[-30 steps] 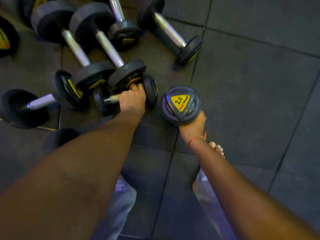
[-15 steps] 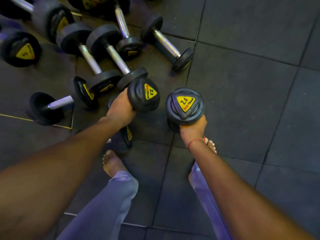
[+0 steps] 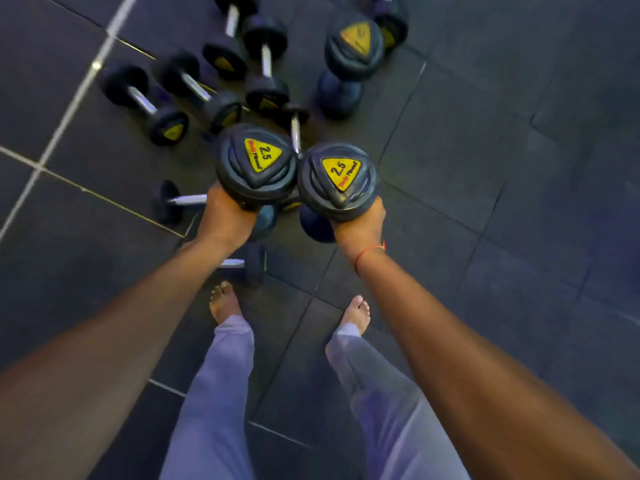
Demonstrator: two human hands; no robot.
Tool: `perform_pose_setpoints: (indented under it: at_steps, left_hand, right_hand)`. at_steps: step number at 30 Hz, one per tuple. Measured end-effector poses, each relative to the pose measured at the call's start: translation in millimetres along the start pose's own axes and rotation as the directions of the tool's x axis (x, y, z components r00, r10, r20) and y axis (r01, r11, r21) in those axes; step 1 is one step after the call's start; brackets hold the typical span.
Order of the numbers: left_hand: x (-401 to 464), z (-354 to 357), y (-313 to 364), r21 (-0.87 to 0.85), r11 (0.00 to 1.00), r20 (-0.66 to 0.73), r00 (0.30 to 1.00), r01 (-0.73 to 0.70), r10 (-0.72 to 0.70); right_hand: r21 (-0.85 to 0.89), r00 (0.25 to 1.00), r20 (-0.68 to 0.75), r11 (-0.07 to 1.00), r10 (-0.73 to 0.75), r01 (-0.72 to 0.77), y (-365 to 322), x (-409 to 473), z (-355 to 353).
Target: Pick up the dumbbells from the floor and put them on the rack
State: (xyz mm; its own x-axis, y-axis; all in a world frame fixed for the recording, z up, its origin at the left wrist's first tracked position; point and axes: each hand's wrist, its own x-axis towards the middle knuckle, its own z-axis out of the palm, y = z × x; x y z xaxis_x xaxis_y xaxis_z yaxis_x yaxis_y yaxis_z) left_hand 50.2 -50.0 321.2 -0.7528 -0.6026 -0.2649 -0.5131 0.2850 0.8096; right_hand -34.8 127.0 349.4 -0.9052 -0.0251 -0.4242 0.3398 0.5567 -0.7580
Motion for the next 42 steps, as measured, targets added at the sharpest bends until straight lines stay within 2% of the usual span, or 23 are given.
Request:
perform_pose_setpoints:
  at_steps: [3,5,10,13,16,20,24,29,34,40,42]
  left_hand:
    - [-36.7,-81.6,48.1,-0.074,0.997,-0.169,0.986,-0.019,0.006]
    - [-62.6,-142.7,71.6,-0.129,0.992,-0.257,0.965,0.017,-0.05]
    - [-122.7,-313.0,116.8,-0.066,0.995,-0.407,0.909,0.07,-0.09]
    - [-149.9,-422.5,119.4,-0.08,0.996,-0.497,0.865,0.025,-0.062]
    - [-177.6,-536.8,113.3,-0.038,0.997,-0.596,0.802,-0.072,0.035]
    - [-210.3,-671.2,111.4,0.069,0.997,-0.767,0.637,-0.038,0.077]
    - [-246.1,-785.2,89.4,0.074,0.997,-0.851,0.522,0.018,0.054]
    - [-271.8,-917.9,37.0,0.064,0.995,-0.923,0.384,0.073,0.032]
    - [-259.7,-1058.9,-39.8,0.019,0.987,-0.96,0.279,0.162,-0.027]
    - [-238.3,-1231.9,-117.5,-0.05,0.956,-0.973,0.202,0.29,-0.112]
    - [-240.2,-1283.1,-150.3,-0.069,0.939,-0.976,0.172,0.337,-0.134]
  right_hand:
    - [-0.016,0.975,0.116,0.981,-0.189,0.192,-87.6,-47.0,-8.2]
    - [-0.084,0.933,0.228,0.949,-0.279,0.304,-142.4,-86.6,-7.2]
    - [-0.081,0.799,0.364,0.838,-0.479,0.54,-273.0,-193.0,38.0]
    - [0.057,0.761,0.417,0.85,-0.497,0.524,-342.7,-264.0,85.7]
    - [0.209,0.646,0.446,0.774,-0.62,0.598,-408.0,-332.7,146.0]
    - [0.422,0.504,0.485,0.696,-0.714,0.581,-487.3,-430.8,220.1]
    - [0.542,0.335,0.51,0.599,-0.792,0.59,-546.4,-509.1,303.2]
    - [0.644,0.134,0.57,0.541,-0.811,0.541,-607.5,-604.3,414.2]
    - [0.706,-0.014,0.601,0.522,-0.799,0.479,-672.3,-683.5,567.8]
    - [0.693,-0.118,0.661,0.543,-0.741,0.474,-758.8,-782.2,752.8]
    - [0.682,-0.141,0.695,0.584,-0.705,0.44,-777.5,-812.1,807.5]
